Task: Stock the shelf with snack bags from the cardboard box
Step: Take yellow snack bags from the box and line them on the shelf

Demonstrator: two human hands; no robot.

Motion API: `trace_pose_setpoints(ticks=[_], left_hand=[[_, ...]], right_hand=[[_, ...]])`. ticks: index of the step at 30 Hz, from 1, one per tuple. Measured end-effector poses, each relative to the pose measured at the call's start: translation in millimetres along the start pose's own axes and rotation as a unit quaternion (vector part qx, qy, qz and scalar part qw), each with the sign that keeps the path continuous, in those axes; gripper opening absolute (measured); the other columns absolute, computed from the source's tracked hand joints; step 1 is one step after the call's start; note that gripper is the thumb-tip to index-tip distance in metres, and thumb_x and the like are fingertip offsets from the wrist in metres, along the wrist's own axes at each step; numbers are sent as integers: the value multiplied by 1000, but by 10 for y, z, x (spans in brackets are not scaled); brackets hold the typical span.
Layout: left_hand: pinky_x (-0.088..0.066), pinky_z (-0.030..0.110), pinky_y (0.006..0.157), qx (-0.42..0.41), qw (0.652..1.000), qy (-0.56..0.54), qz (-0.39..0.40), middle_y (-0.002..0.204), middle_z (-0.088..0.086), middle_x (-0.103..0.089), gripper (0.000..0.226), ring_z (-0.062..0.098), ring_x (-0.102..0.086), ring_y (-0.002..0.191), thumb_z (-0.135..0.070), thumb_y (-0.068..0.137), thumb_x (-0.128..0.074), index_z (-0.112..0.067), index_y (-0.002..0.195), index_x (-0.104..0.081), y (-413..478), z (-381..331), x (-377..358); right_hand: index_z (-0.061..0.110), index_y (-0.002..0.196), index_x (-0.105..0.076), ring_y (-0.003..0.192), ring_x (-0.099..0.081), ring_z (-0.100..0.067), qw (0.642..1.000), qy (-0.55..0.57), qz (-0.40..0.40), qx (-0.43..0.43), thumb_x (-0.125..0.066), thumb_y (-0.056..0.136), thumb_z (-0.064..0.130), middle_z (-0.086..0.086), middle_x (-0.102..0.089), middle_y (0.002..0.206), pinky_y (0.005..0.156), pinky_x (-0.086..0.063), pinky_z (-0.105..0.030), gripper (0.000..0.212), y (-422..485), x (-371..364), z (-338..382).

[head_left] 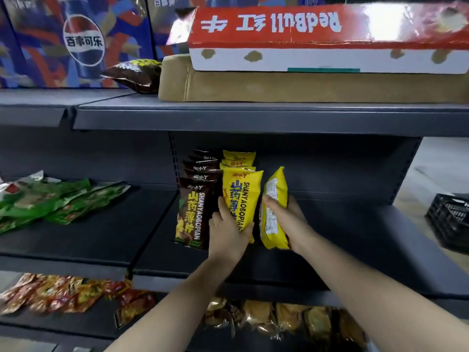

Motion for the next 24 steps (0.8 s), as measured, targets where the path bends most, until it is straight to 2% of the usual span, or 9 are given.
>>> trace_pose_setpoints(ticks=[1,3,5,8,13,16,17,21,24], left_hand=[[-27,40,107,3,1000,10,-13,138,18,-32,97,34,-30,129,-42,87,-60,-6,149,6,62,31,-48],[-25,39,108,11,999,27,-37,136,20,-32,96,34,-29,127,-39,89,-60,-1,149,5,163,87,-149],[-27,40,108,16,998,36,-52,134,21,-33,94,35,-30,127,-37,89,-60,0,148,3,237,114,-252],[-35,43,103,19,996,44,-78,127,22,-39,96,37,-38,122,-32,84,-66,2,149,-4,296,136,-365],[-46,38,92,32,993,89,-68,117,17,-45,111,32,-52,106,-26,69,-80,0,149,-7,341,270,-472],[-54,35,72,29,989,120,-85,100,15,-54,125,29,-61,85,-27,43,-92,1,142,-21,369,309,-501],[-54,35,71,28,989,120,-86,100,15,-54,127,29,-62,84,-28,42,-92,0,142,-19,368,309,-499],[-46,35,93,34,993,108,-45,122,16,-42,117,30,-51,111,-31,71,-78,-8,147,7,348,316,-526],[-53,37,81,10,991,105,-85,111,18,-50,120,31,-59,98,-33,61,-86,-10,143,-1,348,340,-543]], right_hand=[[19,121,-49,101,-66,-25,1000,-21,-17,11,-68,86,35,-7,-66,115,89,-54,-47,43,56,-14,-3],[16,122,-47,102,-64,-22,997,-58,-33,34,-67,87,33,-6,-64,116,85,-54,-37,44,137,-45,-8],[13,127,-44,100,-62,-19,993,-92,-35,60,-66,88,30,-4,-62,116,75,-50,-28,48,205,-80,-27],[12,131,-39,99,-59,-14,986,-122,-45,102,-65,90,26,2,-59,114,77,-44,-25,51,297,-153,-62],[14,136,-33,111,-57,-18,971,-137,-104,167,-67,87,26,-2,-55,124,89,-48,-33,61,420,-288,-122],[13,138,-32,116,-53,-17,960,-145,-133,202,-71,84,27,-3,-51,130,95,-46,-32,68,478,-366,-112],[12,138,-32,116,-52,-16,957,-146,-142,205,-71,84,28,-3,-50,131,94,-44,-29,69,499,-391,-97],[11,139,-32,117,-53,-21,951,-173,-158,201,-69,84,35,-6,-48,134,91,-45,-31,70,629,-421,-46],[12,134,-34,116,-55,-26,959,-188,-136,165,-68,85,39,-8,-51,132,92,-47,-37,66,752,-403,-15]])
Point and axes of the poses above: each hand's wrist, its own y-axis towards the middle knuckle, its own x-axis out of the back of the hand, z = x × y, the point moved 3 cm from there along y, towards the middle knuckle
